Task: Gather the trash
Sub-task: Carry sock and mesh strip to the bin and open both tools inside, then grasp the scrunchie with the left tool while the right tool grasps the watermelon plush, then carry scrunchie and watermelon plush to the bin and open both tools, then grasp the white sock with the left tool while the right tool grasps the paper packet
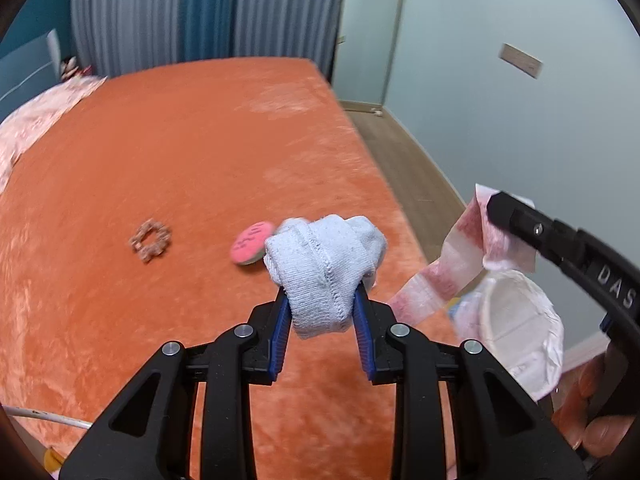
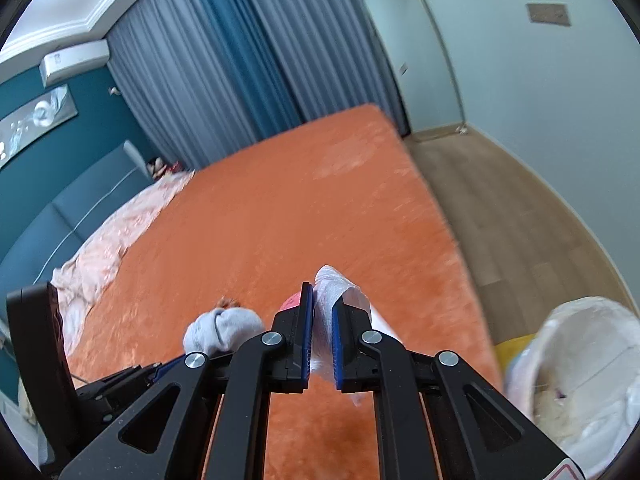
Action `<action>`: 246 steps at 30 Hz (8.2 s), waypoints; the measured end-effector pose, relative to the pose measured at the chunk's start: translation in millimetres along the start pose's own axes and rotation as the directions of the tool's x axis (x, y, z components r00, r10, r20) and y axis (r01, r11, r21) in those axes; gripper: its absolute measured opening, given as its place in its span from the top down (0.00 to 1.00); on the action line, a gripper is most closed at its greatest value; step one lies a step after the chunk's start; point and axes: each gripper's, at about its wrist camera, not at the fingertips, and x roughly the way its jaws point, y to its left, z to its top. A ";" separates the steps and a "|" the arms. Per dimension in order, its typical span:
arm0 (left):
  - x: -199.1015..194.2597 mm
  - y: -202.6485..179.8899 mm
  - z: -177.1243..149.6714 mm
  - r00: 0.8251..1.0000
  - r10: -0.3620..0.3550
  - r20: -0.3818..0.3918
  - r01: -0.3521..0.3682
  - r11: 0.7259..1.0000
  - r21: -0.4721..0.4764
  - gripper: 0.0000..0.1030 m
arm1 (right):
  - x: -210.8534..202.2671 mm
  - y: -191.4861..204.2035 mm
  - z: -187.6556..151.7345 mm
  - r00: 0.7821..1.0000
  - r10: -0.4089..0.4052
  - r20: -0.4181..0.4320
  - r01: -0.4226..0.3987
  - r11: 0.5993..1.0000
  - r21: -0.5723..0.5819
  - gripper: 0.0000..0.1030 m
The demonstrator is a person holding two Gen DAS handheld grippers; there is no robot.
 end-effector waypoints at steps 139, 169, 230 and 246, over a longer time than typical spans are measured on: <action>145.6 257.2 23.6 0.963 0.177 -0.204 -0.237 0.918 -0.319 0.92 | 262.9 121.9 -72.7 0.918 0.017 -0.395 -0.039 0.998 -0.047 0.76; -16.7 -45.5 20.2 1.000 -0.027 0.008 0.026 0.998 0.051 0.92 | -25.3 -29.1 -14.1 0.996 -0.092 -0.015 0.093 0.993 0.070 0.76; 10.5 -175.3 -10.2 0.979 -0.188 -0.077 0.201 0.952 0.233 0.58 | -85.4 -139.4 -51.3 0.954 -0.297 -0.039 0.298 0.928 0.224 0.48; 16.9 -64.5 -4.5 0.999 -0.013 -0.045 0.016 0.998 0.063 0.58 | -25.2 -53.3 -46.9 0.971 -0.211 -0.109 0.219 0.974 0.065 0.48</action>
